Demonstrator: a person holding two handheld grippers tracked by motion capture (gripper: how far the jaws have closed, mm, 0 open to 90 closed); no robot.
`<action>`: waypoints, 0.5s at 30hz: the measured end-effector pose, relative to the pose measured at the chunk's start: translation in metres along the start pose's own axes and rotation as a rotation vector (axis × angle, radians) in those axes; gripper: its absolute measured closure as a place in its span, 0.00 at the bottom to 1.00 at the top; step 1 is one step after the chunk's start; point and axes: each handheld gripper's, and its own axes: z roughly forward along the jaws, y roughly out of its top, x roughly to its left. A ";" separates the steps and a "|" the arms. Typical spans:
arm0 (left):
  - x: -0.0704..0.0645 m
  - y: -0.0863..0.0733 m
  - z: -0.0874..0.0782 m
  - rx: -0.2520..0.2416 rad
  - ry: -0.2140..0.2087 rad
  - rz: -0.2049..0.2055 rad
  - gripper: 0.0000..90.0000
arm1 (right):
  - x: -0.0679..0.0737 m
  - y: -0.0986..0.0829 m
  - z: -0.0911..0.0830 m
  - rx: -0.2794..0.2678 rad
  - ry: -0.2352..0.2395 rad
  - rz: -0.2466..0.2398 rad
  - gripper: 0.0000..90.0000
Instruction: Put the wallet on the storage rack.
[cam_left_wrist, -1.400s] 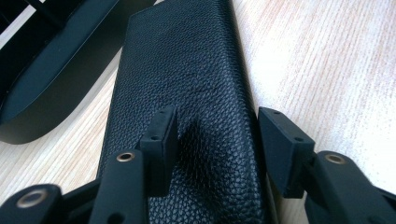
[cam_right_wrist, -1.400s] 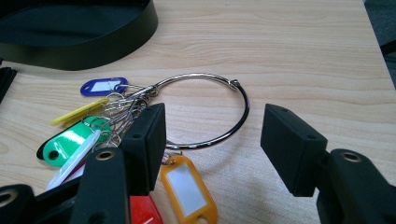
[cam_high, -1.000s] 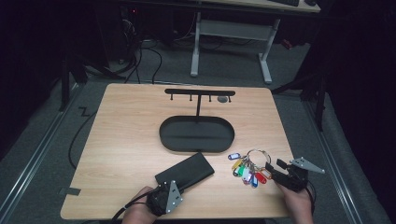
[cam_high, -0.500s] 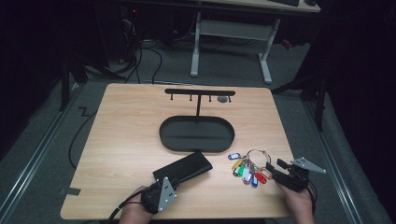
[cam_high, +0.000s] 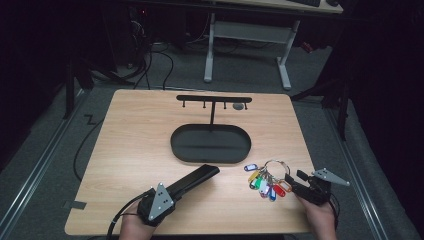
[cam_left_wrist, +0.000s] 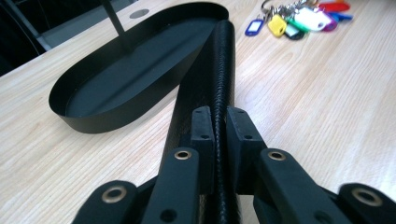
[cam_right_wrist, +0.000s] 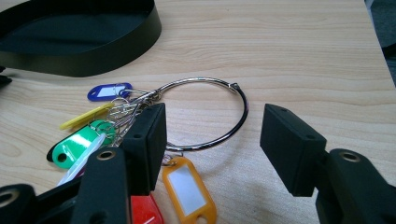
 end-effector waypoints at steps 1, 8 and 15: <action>0.001 0.000 -0.001 -0.003 -0.006 -0.006 0.92 | 0.000 0.000 0.000 -0.002 -0.001 0.001 0.46; 0.000 0.002 -0.011 -0.030 -0.030 -0.047 0.92 | -0.001 0.000 -0.001 -0.004 -0.003 0.004 0.46; 0.010 -0.002 -0.012 -0.040 -0.043 -0.104 0.92 | 0.000 0.000 -0.001 -0.003 -0.002 -0.002 0.46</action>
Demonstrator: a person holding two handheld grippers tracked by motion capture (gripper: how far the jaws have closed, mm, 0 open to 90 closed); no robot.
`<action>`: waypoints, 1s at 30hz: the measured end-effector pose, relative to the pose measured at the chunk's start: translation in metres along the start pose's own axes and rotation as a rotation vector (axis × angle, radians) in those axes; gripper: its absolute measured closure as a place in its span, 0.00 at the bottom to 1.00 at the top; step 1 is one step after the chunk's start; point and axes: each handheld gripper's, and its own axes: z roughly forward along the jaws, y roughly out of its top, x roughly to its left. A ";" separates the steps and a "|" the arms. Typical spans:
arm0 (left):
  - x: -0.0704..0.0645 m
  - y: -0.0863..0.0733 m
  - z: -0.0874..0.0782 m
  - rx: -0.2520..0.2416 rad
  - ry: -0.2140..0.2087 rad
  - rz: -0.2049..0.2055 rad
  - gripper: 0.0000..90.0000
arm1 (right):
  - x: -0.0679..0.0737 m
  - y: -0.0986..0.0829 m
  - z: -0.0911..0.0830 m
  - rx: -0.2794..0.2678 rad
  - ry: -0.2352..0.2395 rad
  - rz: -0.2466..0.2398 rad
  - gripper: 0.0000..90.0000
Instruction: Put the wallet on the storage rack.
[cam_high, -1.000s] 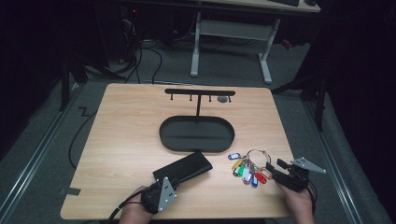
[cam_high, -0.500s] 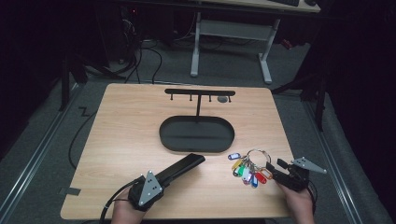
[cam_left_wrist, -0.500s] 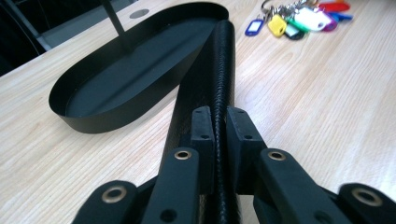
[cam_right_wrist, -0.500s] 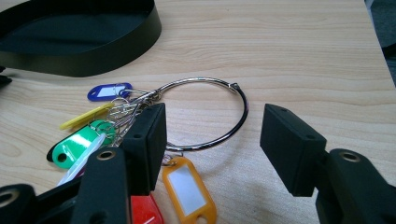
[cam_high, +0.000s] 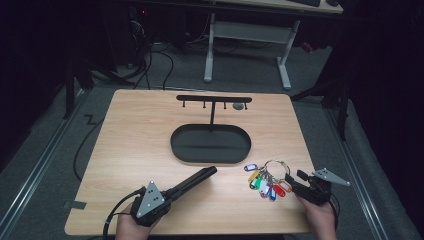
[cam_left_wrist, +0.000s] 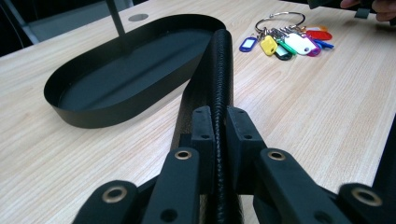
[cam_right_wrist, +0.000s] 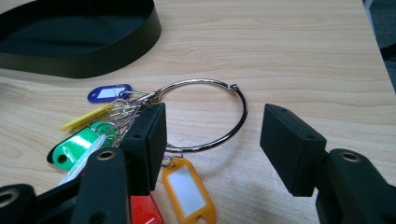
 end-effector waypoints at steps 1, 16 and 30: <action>0.002 0.000 -0.001 0.000 0.001 -0.005 0.92 | 0.000 0.000 0.000 -0.001 -0.001 0.003 0.46; 0.028 -0.009 -0.003 -0.056 -0.010 -0.125 0.90 | -0.001 0.000 0.001 0.001 0.006 -0.001 0.46; 0.043 -0.017 -0.005 -0.076 0.001 -0.174 0.87 | 0.001 -0.001 0.003 0.012 0.002 0.002 0.46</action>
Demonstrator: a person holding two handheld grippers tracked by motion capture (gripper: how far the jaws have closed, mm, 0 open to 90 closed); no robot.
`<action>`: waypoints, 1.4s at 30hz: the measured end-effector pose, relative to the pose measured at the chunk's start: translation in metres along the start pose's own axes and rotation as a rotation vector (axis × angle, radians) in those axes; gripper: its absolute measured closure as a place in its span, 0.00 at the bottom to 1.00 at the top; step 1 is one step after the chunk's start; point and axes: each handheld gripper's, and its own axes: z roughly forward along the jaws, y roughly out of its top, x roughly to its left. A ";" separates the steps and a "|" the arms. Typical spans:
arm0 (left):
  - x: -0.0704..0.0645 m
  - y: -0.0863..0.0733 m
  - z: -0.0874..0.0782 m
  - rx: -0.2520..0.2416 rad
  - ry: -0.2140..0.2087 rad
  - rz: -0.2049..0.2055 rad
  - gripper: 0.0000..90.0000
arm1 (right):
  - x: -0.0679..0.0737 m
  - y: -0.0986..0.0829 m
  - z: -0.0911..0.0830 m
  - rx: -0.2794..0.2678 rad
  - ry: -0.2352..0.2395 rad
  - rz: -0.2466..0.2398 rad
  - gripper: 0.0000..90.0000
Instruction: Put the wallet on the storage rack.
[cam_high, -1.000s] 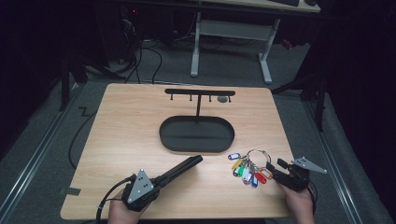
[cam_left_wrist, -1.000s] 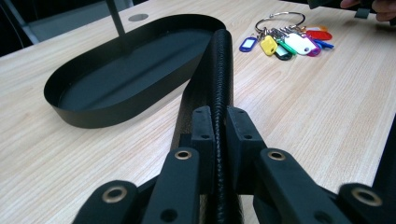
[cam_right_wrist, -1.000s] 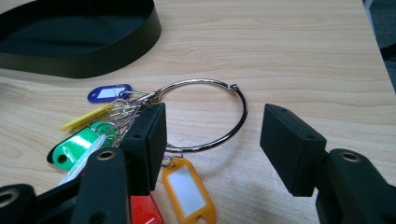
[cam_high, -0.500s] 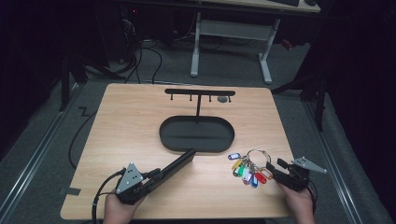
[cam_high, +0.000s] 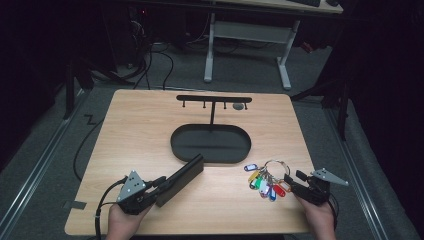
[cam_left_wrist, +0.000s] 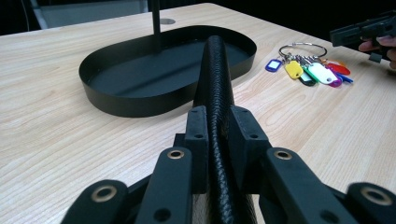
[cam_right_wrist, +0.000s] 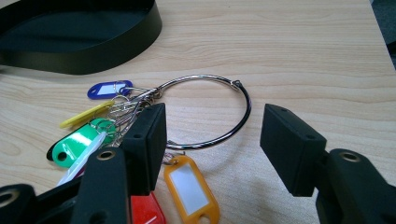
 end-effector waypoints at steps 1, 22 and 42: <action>0.000 0.000 0.000 0.000 0.002 -0.001 0.87 | 0.000 0.000 0.000 0.002 0.000 0.004 0.46; -0.004 -0.003 0.006 0.064 0.029 0.064 0.68 | 0.000 0.000 0.000 0.002 0.002 0.008 0.46; -0.007 0.019 0.022 0.313 0.063 0.172 0.52 | -0.004 -0.002 -0.006 -0.017 0.029 0.013 0.46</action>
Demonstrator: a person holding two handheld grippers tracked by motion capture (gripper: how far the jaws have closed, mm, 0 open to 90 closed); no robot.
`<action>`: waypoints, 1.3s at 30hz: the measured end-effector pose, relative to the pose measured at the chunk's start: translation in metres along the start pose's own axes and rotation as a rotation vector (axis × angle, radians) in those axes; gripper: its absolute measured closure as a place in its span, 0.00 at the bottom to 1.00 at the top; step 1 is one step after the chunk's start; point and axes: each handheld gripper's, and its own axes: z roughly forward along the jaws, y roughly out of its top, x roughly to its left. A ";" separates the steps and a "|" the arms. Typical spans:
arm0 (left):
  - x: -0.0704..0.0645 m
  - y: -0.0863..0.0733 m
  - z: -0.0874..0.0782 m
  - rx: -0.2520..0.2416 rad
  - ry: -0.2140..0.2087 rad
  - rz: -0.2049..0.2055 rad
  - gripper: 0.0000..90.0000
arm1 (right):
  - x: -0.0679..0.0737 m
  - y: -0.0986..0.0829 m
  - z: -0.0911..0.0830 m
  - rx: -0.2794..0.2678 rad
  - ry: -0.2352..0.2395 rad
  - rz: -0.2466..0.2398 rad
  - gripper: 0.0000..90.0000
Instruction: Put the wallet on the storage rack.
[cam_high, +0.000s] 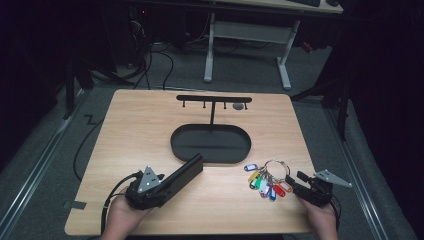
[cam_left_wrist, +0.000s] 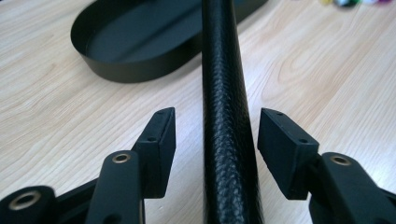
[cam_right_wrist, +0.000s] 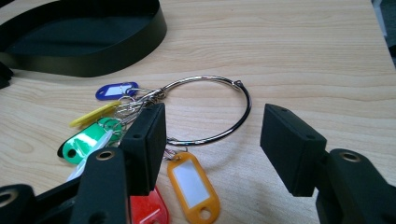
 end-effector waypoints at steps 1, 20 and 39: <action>-0.001 0.002 0.001 0.024 0.003 0.014 0.52 | 0.000 0.000 0.000 0.000 0.008 -0.002 0.46; 0.006 0.034 -0.004 0.259 -0.041 0.023 0.58 | 0.002 0.003 0.005 -0.001 0.033 0.001 0.46; 0.012 0.066 0.016 0.409 -0.065 0.034 0.54 | 0.012 0.004 0.002 0.015 0.035 -0.074 0.45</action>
